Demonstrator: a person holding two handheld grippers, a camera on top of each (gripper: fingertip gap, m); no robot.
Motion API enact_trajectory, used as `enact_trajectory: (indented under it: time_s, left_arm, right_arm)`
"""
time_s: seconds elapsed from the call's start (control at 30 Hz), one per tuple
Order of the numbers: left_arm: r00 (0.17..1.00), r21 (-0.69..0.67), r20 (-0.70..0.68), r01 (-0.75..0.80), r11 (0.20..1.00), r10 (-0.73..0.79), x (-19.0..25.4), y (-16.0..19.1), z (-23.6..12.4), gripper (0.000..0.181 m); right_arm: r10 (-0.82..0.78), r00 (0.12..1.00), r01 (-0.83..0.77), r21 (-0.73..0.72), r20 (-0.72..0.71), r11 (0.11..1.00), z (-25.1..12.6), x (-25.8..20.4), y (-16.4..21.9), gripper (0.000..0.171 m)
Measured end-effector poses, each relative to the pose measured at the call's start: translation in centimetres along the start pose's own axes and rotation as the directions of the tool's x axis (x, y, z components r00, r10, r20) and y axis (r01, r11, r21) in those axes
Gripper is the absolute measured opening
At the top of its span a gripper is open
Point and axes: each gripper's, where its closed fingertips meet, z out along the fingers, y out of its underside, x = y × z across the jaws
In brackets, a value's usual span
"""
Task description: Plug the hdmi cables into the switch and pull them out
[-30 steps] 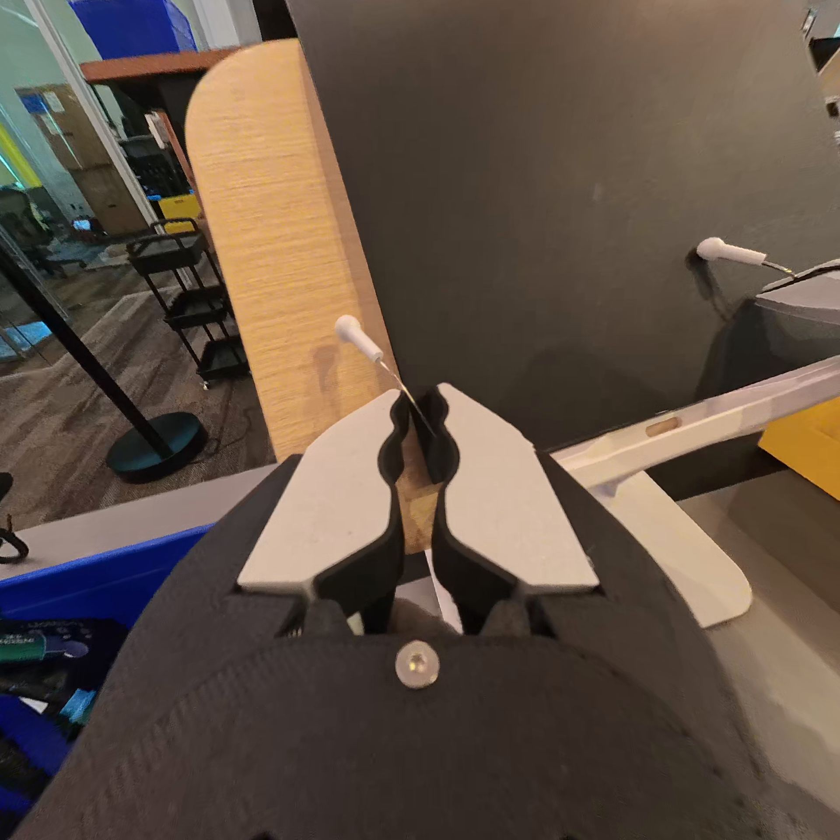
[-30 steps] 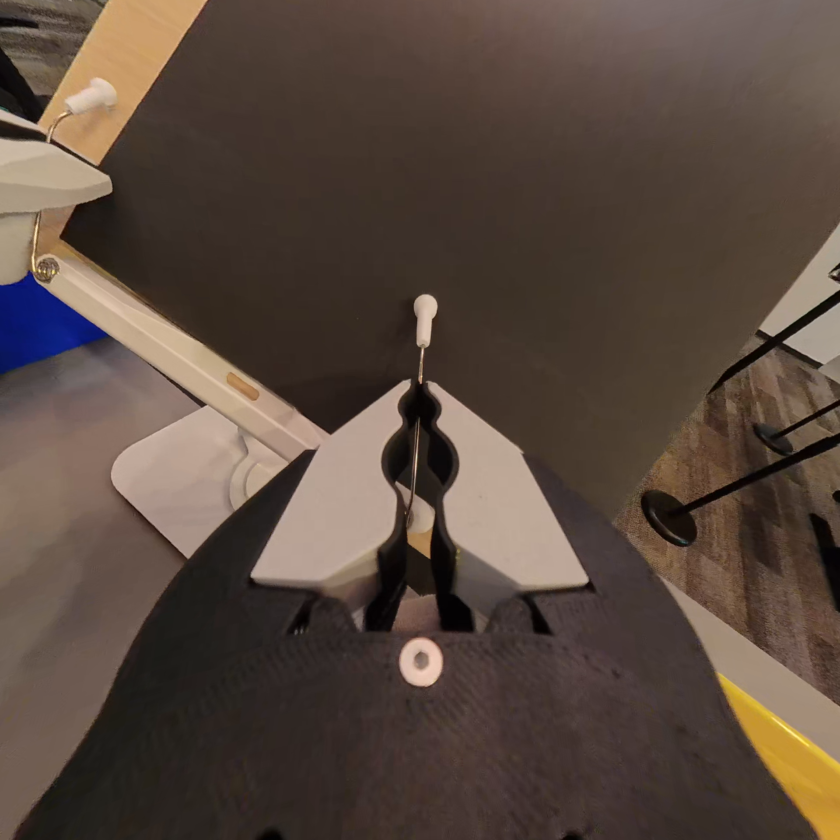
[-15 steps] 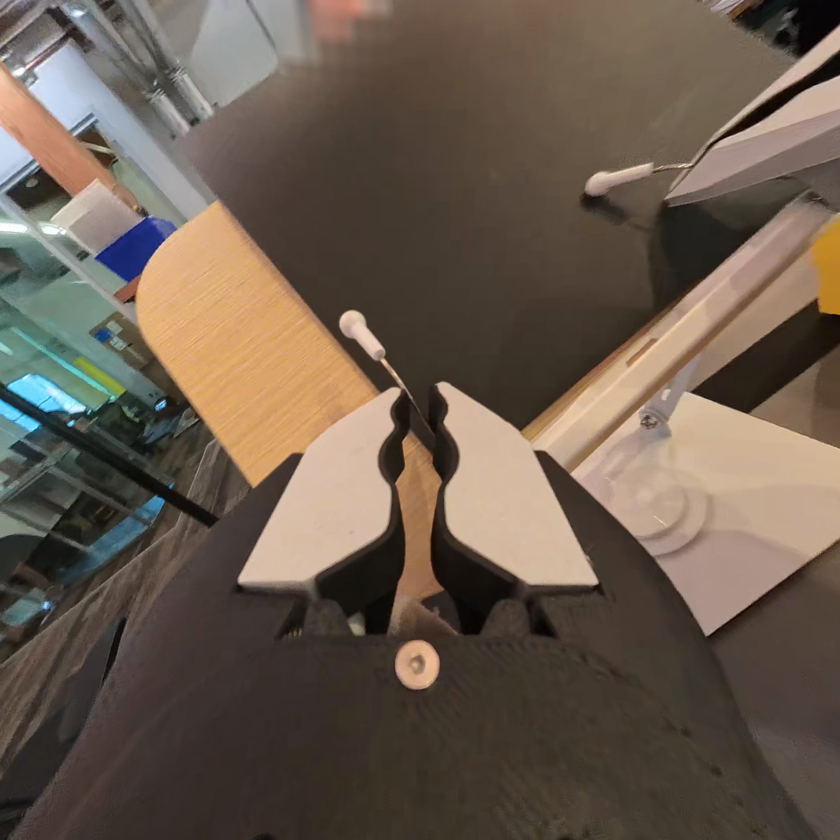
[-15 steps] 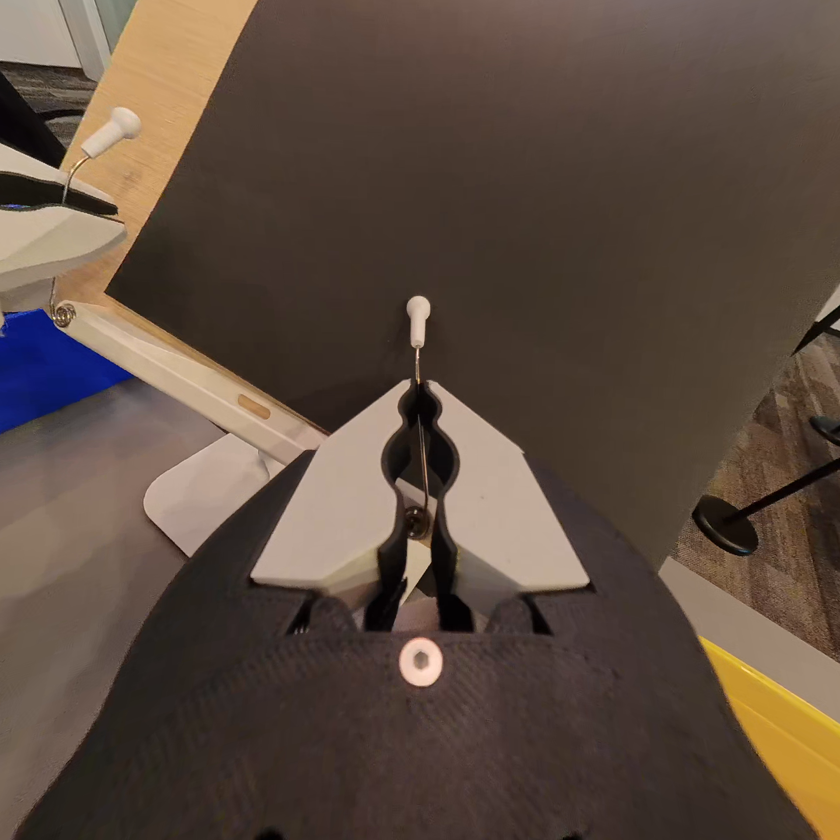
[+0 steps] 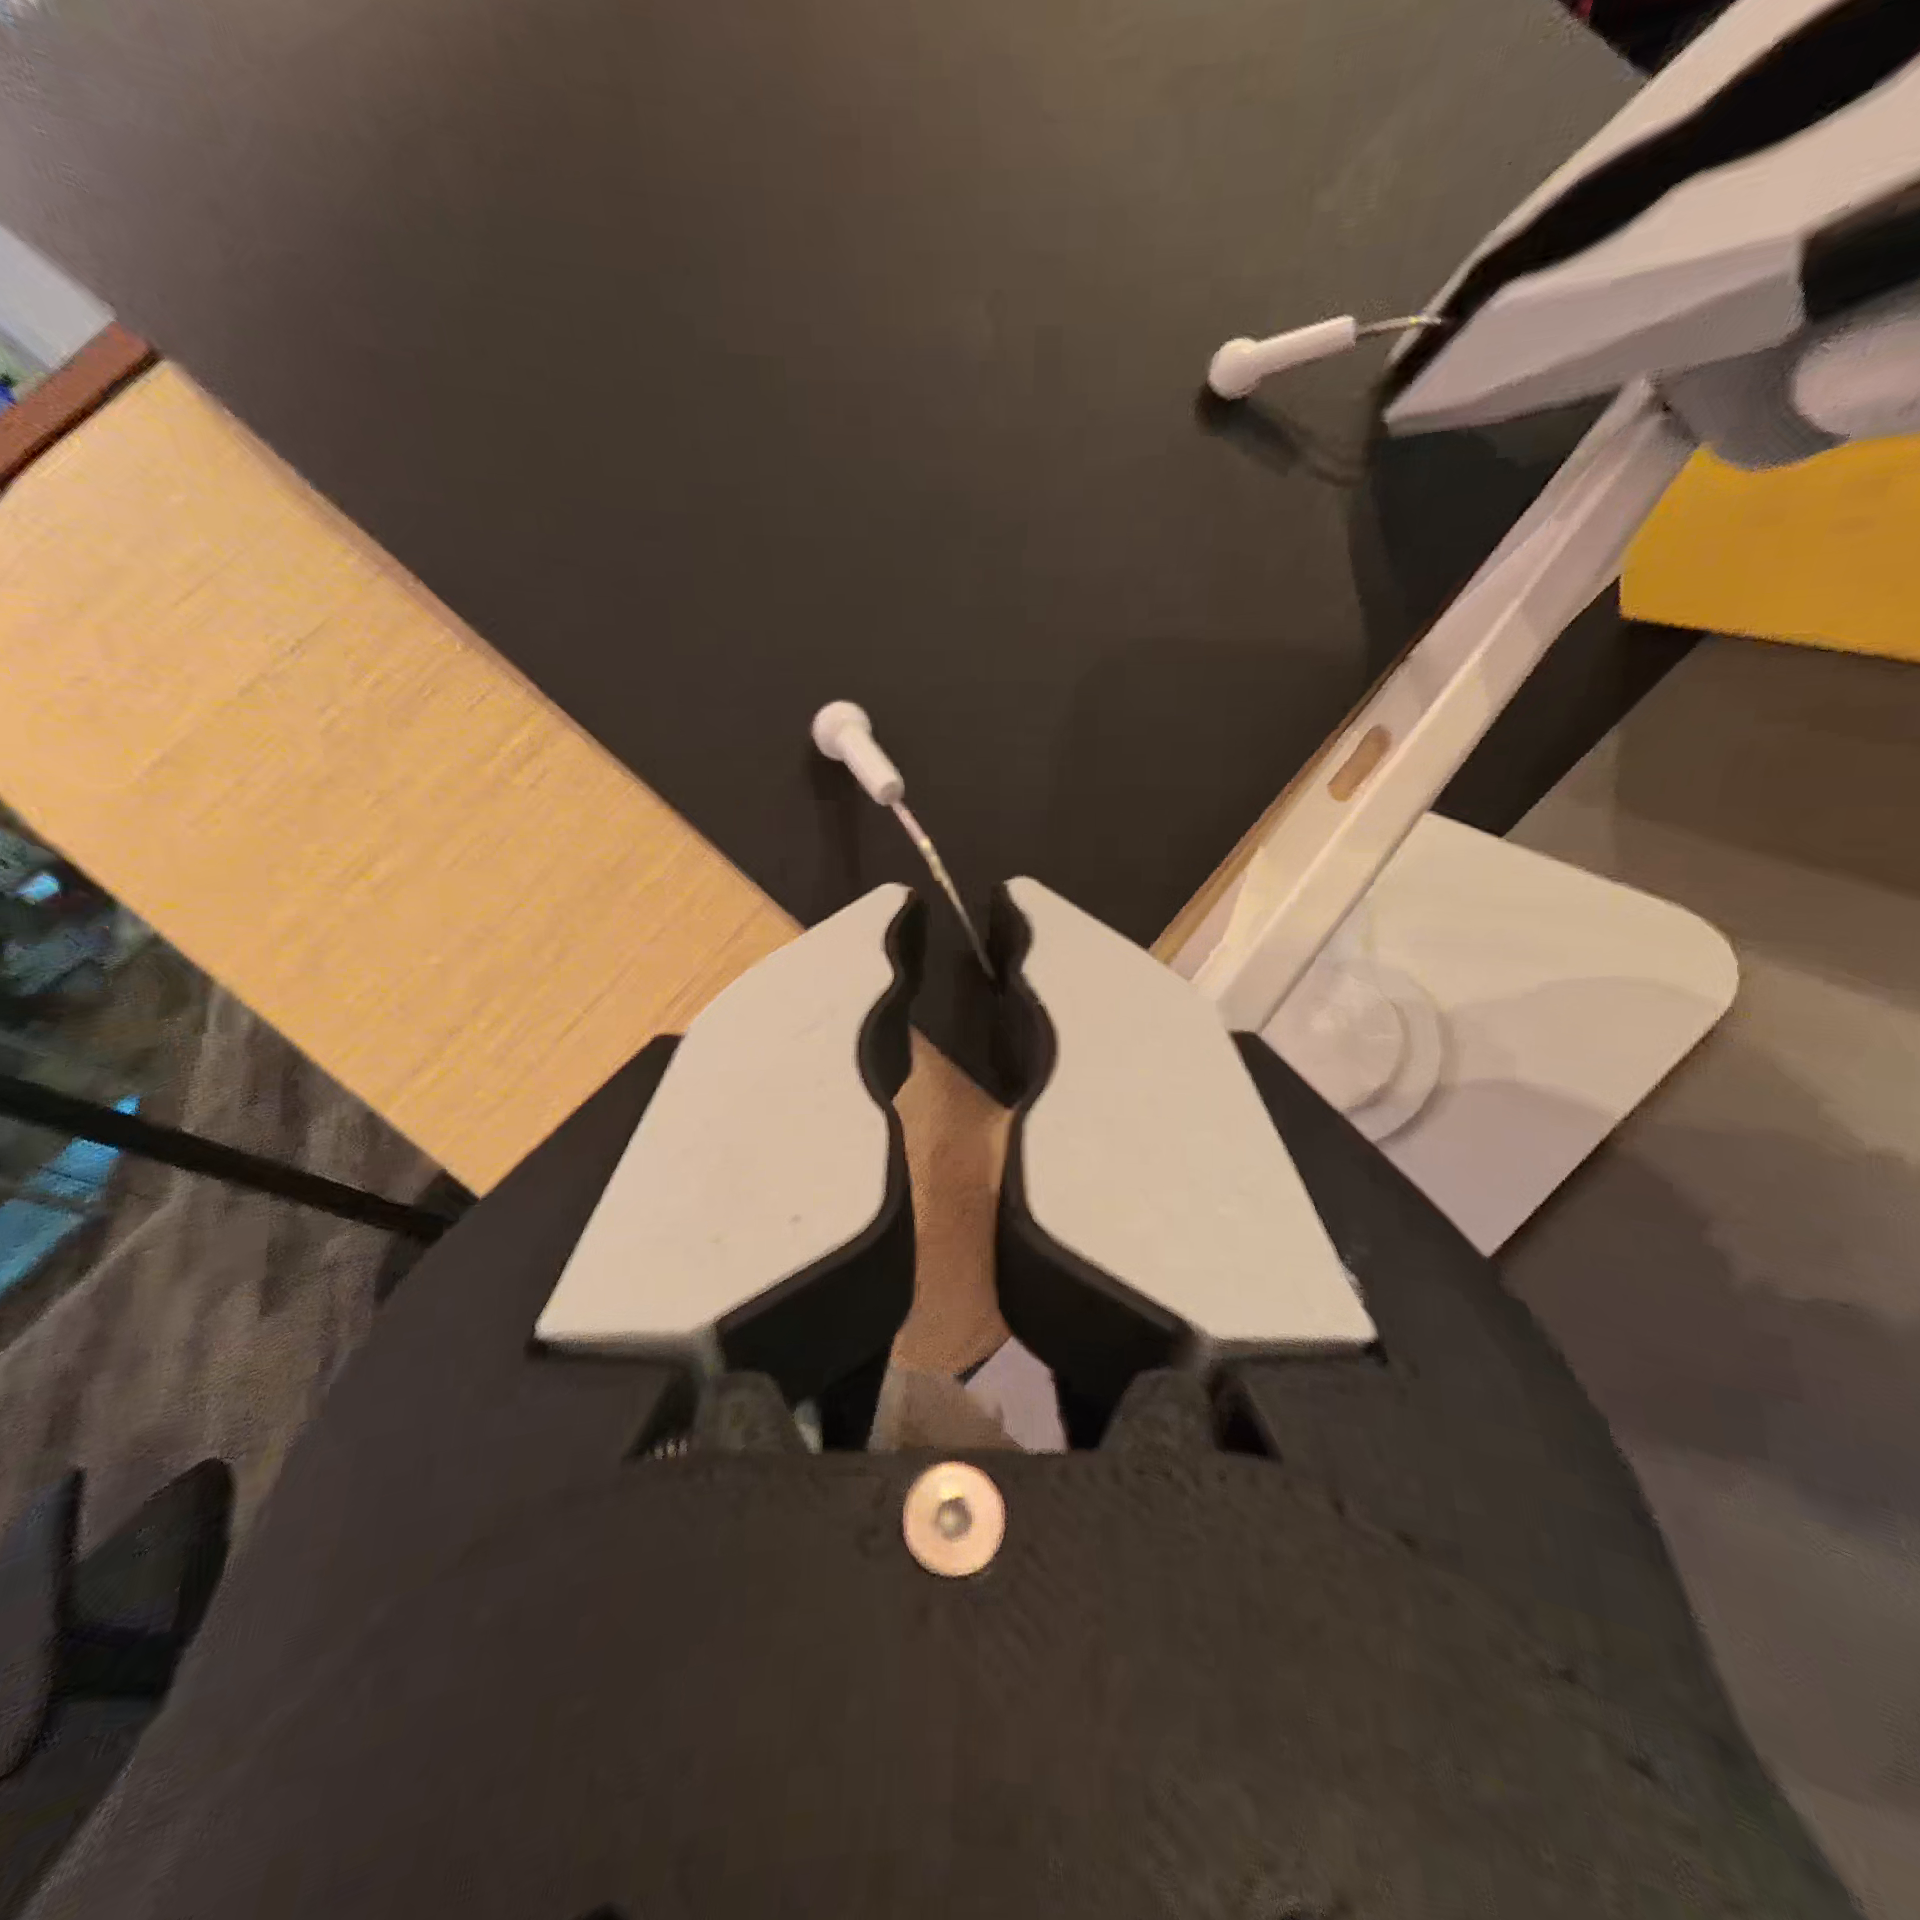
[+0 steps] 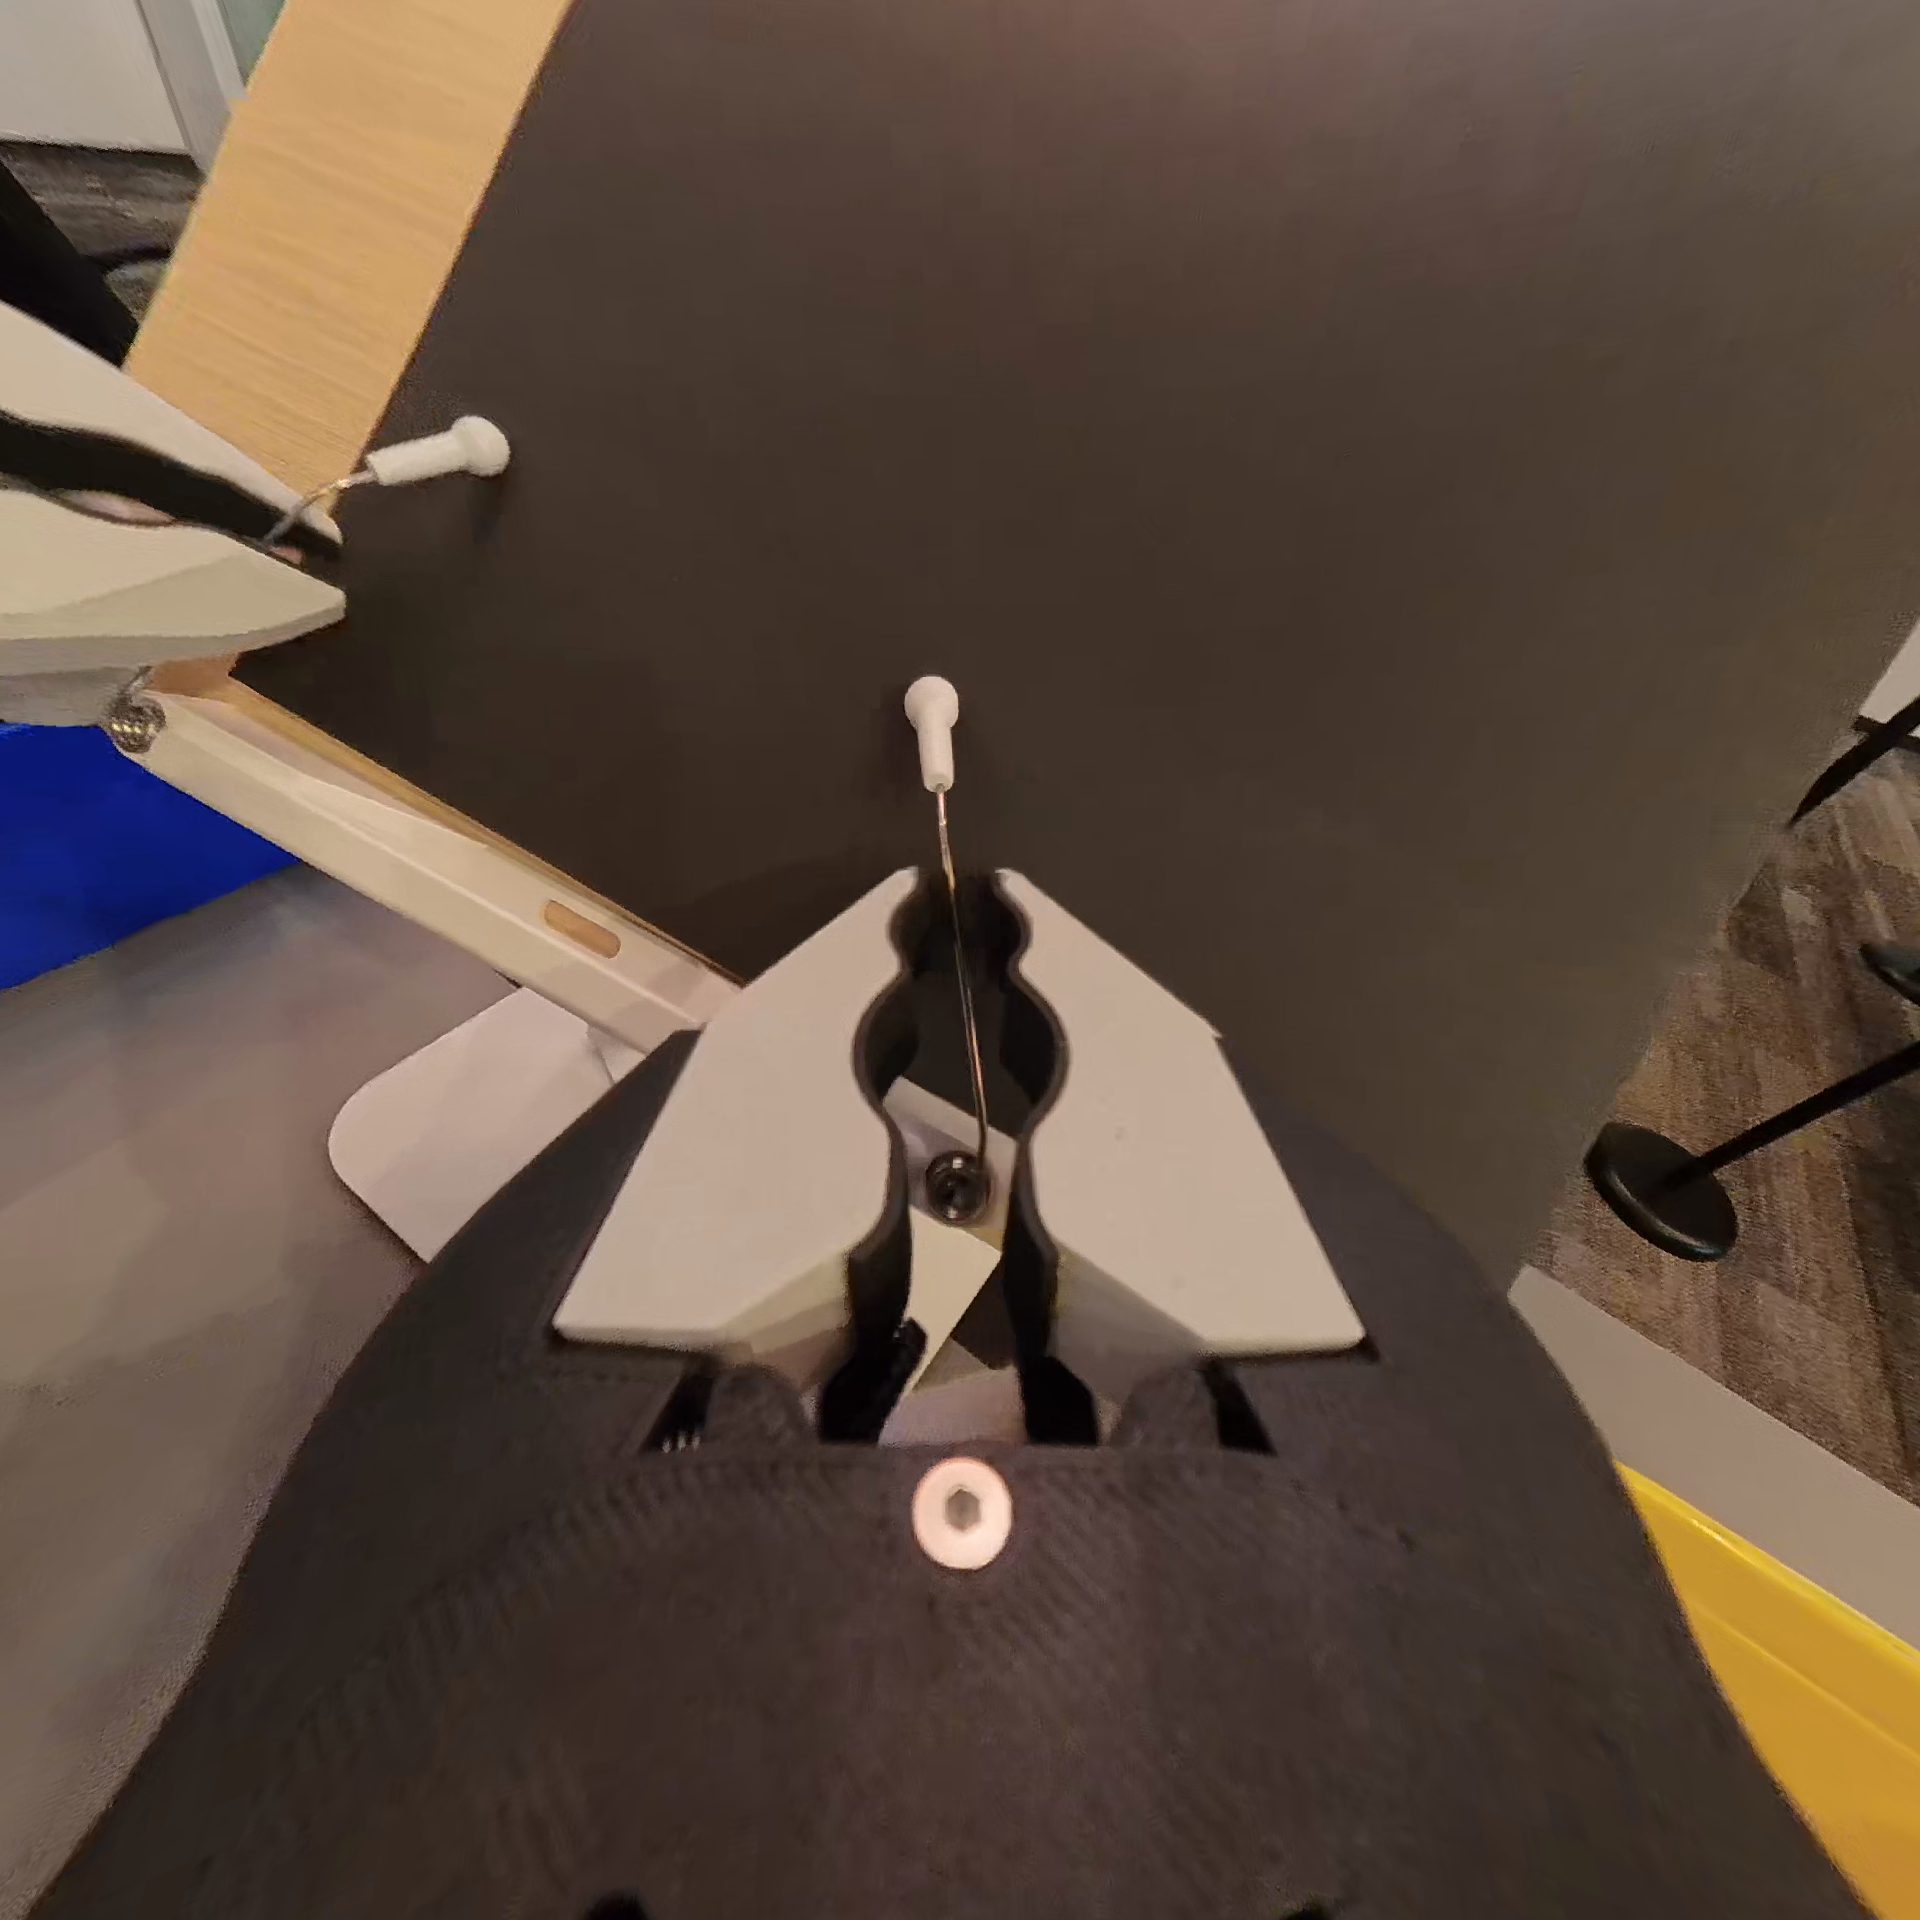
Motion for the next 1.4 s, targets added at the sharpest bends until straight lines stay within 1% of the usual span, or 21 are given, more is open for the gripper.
enact_trajectory:
  time_s: [0.03,0.07,0.1,0.17,0.23,0.3,0.4,0.47,0.57,0.63,0.7,0.73,0.83,0.93,1.03,1.07,1.1,1.13,1.23,1.37,1.4]
  left_arm:
    - [1.0,0.001,-0.002,0.031,1.0,-0.031,-0.3,0.1,0.0,0.022]
    - [0.999,-0.004,-0.018,0.05,0.999,-0.05,-0.4,0.3,-0.2,0.035]
    - [0.999,0.0,-0.01,0.053,0.999,-0.053,-0.6,0.4,-0.4,0.038]
    - [0.995,0.039,0.029,0.092,0.995,-0.093,-1.6,-0.1,-1.0,0.046]
    - [0.98,0.109,0.048,0.189,0.976,-0.195,-3.0,-0.8,-1.8,0.054]
    - [0.956,0.117,0.096,0.265,0.957,-0.276,-4.7,-0.2,-2.2,0.06]
    - [0.938,0.085,0.161,0.297,0.951,-0.307,-5.9,1.2,-1.9,0.072]
    - [0.932,0.068,0.16,0.319,0.945,-0.326,-5.8,1.5,-1.7,0.075]
    - [0.924,0.063,0.175,0.335,0.94,-0.341,-6.0,1.8,-1.6,0.079]
    - [0.922,0.034,0.167,0.35,0.936,-0.35,-5.9,2.4,-1.4,0.081]
    - [0.921,0.012,0.138,0.367,0.93,-0.365,-5.4,3.0,-0.8,0.084]
    - [0.918,0.008,0.138,0.373,0.928,-0.371,-5.3,3.3,-0.6,0.085]
    - [0.904,0.03,0.105,0.413,0.91,-0.413,-5.1,3.2,-0.4,0.09]
    - [0.905,0.039,0.098,0.412,0.91,-0.414,-5.1,3.2,-0.3,0.089]
    - [0.908,0.038,0.1,0.404,0.914,-0.406,-5.1,3.2,-0.3,0.089]
    - [0.908,0.038,0.099,0.406,0.913,-0.407,-5.1,3.2,-0.4,0.089]
    - [0.908,0.042,0.111,0.402,0.915,-0.404,-5.3,3.2,-0.5,0.087]
    - [0.911,0.045,0.123,0.392,0.919,-0.394,-5.5,3.2,-0.6,0.086]
    - [0.907,0.041,0.115,0.403,0.914,-0.405,-5.6,3.3,-0.7,0.085]
    - [0.904,0.043,0.1,0.413,0.91,-0.415,-5.5,3.3,-0.6,0.083]
    - [0.904,0.042,0.098,0.415,0.909,-0.417,-5.4,3.3,-0.6,0.083]
  right_arm:
    - [-0.016,1.0,0.016,-0.009,-0.001,1.0,0.0,-0.1,0.0,0.016]
    - [-0.032,0.999,0.032,-0.012,-0.014,0.999,-0.1,0.0,-0.2,0.032]
    - [-0.045,0.998,0.045,-0.001,-0.046,0.999,-0.6,0.5,-0.8,0.039]
    - [-0.017,0.991,0.027,0.081,-0.132,0.996,-2.0,2.4,-2.6,0.052]
    - [0.076,0.971,-0.04,0.164,-0.225,0.986,-3.4,5.1,-3.6,0.078]
    - [0.168,0.954,-0.122,0.19,-0.249,0.974,-3.7,7.0,-3.1,0.101]
    - [0.226,0.95,-0.193,0.161,-0.214,0.968,-2.4,7.7,-1.2,0.118]
    - [0.263,0.956,-0.244,0.142,-0.13,0.959,-1.3,6.7,-0.3,0.113]
    - [0.275,0.957,-0.258,0.152,-0.098,0.954,-0.8,6.4,0.0,0.118]
    - [0.265,0.96,-0.248,0.158,-0.092,0.956,-1.1,6.3,-0.3,0.108]
    - [0.249,0.966,-0.235,0.171,-0.066,0.957,-1.1,5.8,-0.7,0.104]
    - [0.251,0.967,-0.241,0.176,-0.04,0.954,-1.0,5.4,-0.9,0.108]
    - [0.257,0.966,-0.245,0.183,-0.042,0.952,-1.0,5.4,-1.0,0.107]
    - [0.249,0.968,-0.24,0.172,-0.027,0.955,-0.9,5.1,-1.0,0.113]
    - [0.216,0.976,-0.208,0.153,-0.04,0.966,-0.9,5.1,-0.8,0.112]
    - [0.209,0.976,-0.198,0.16,-0.054,0.967,-1.1,5.3,-0.9,0.105]
    - [0.184,0.98,-0.167,0.185,-0.079,0.968,-1.5,5.6,-1.3,0.093]
    - [0.161,0.983,-0.142,0.194,-0.086,0.971,-1.8,5.5,-1.8,0.092]
    - [0.144,0.985,-0.127,0.166,-0.091,0.978,-1.6,5.0,-1.8,0.102]
    - [0.158,0.983,-0.143,0.145,-0.091,0.979,-0.6,4.7,-0.9,0.108]
    - [0.156,0.984,-0.143,0.141,-0.084,0.98,-0.5,4.6,-0.9,0.106]
